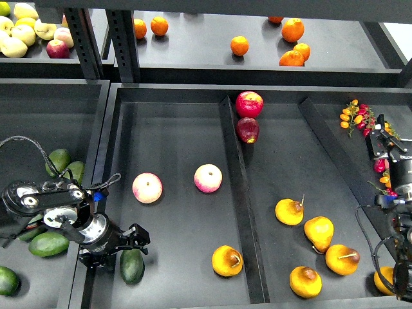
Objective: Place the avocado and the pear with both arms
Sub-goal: 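Lower the left gripper and close it on the dark green avocado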
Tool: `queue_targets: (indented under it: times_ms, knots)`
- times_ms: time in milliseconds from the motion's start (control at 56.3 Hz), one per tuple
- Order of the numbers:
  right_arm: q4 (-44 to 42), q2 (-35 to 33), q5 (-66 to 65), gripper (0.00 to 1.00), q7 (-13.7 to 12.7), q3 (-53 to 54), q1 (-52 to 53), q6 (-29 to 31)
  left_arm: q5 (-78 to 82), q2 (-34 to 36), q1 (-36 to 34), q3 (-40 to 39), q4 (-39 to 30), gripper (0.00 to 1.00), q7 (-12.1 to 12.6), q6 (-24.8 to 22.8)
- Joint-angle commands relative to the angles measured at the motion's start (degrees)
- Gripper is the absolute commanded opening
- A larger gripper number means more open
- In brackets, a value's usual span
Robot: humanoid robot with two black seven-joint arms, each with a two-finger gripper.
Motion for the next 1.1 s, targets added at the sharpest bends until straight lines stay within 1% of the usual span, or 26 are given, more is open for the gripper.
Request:
queue_targets:
  times_ms: [0,195,657,711,835,906,942,1048,1084]
  knots:
    - [0.0,0.0,0.0,1.0,0.0,0.0,0.0,0.1,0.1,-0.8,0.0,0.1,0.7,1.0,0.0,0.0]
    - [0.0,0.0,0.0,1.0,0.0,0.1,0.0,0.1,0.1,-1.7,0.0,0.2,2.4,1.0,0.0,0.0]
    - [0.0,-0.1,-0.1,1.0,0.1,0.1,0.1,1.0,2.5,-1.9,1.7,0.3,2.5,1.0,0.0,0.0]
    - [0.0,-0.1,-0.1,1.0,0.1,0.1,0.1,1.1,2.6,-2.3,1.8,0.1,2.6,0.99,0.0,0.0]
    - [0.0,-0.1,-0.1,1.0,0.1,0.1,0.1,1.2,2.7,-2.6,2.0,-0.8,3.2,0.93,0.0,0.0]
    - [0.0,-0.1,-0.1,1.0,0.1,0.1,0.2,1.2,2.7,-2.7,2.0,-1.1,4.0,0.87,0.0,0.0]
    - [0.0,-0.1,0.0,1.0,0.1,0.1,0.2,1.2,2.7,-2.7,2.0,-1.5,4.2,0.81,0.0,0.0]
    - [0.0,-0.1,-0.1,1.0,0.1,0.1,0.2,1.3,2.7,-2.7,2.0,-2.4,4.7,0.7,0.0,0.0]
    - [0.0,-0.1,-0.1,1.0,0.1,0.1,0.2,2.0,2.7,-2.9,2.1,-2.7,5.4,0.65,0.0,0.0]
